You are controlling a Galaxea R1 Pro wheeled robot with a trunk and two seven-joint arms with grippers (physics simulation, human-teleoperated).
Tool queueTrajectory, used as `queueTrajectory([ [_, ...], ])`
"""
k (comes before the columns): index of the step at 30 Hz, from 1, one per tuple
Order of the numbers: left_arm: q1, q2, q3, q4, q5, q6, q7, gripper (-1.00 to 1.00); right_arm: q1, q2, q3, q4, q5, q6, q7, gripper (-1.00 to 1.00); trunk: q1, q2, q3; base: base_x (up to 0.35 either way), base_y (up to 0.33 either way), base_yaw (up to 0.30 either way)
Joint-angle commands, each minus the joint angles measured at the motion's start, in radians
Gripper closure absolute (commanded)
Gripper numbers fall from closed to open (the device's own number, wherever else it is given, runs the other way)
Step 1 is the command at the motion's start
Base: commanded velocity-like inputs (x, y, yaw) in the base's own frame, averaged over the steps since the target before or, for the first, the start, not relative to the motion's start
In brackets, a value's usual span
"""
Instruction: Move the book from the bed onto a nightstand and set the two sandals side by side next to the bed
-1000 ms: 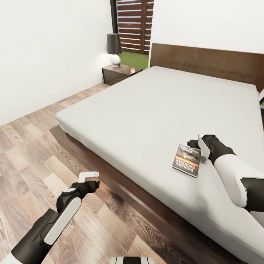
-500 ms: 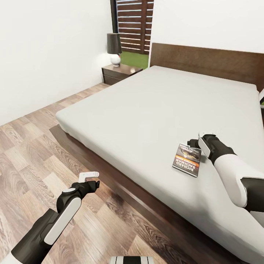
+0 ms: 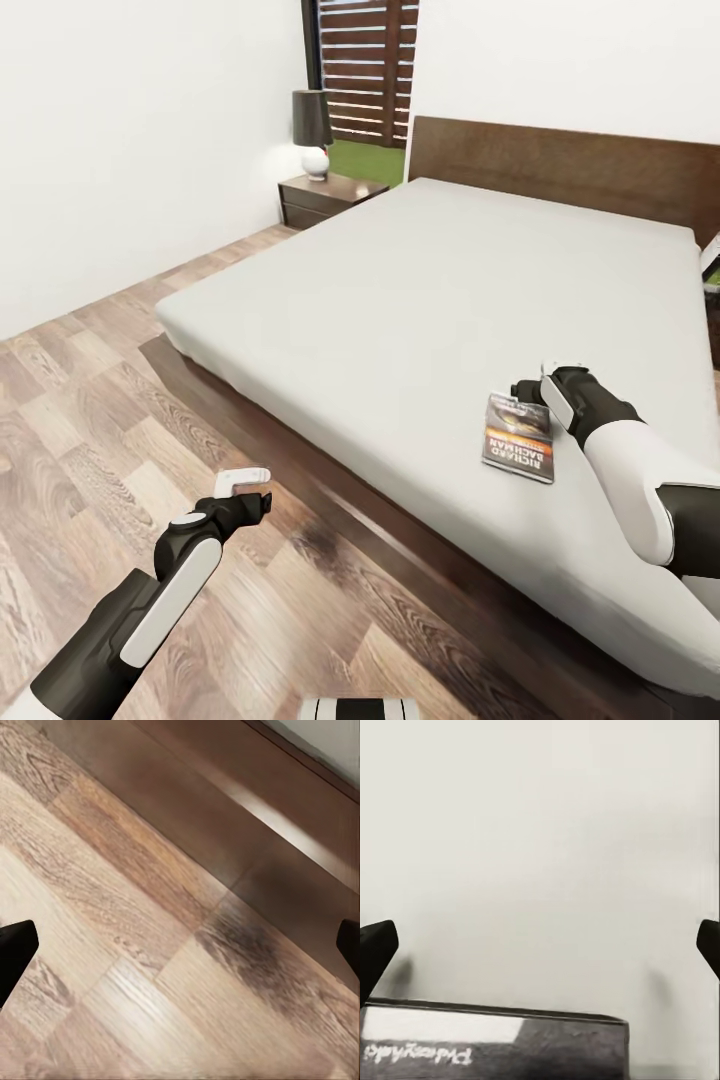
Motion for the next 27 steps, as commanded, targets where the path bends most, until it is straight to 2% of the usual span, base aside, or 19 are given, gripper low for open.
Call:
queueTrajectory([
  [1,-0.001,0.001,-0.002,-0.001,0.010,0.001,0.010,-1.00,0.000,0.000,0.002,0.010,-0.007,0.005,-0.006,-1.00,0.000,0.000,-0.001,-0.176,0.000,0.000],
  [27,-0.001,0.001,0.000,-0.001,0.010,0.001,0.011,-1.00,0.000,0.000,0.002,0.010,-0.008,0.004,-0.006,-1.00,0.000,0.000,-0.001,-0.040,0.000,0.000],
])
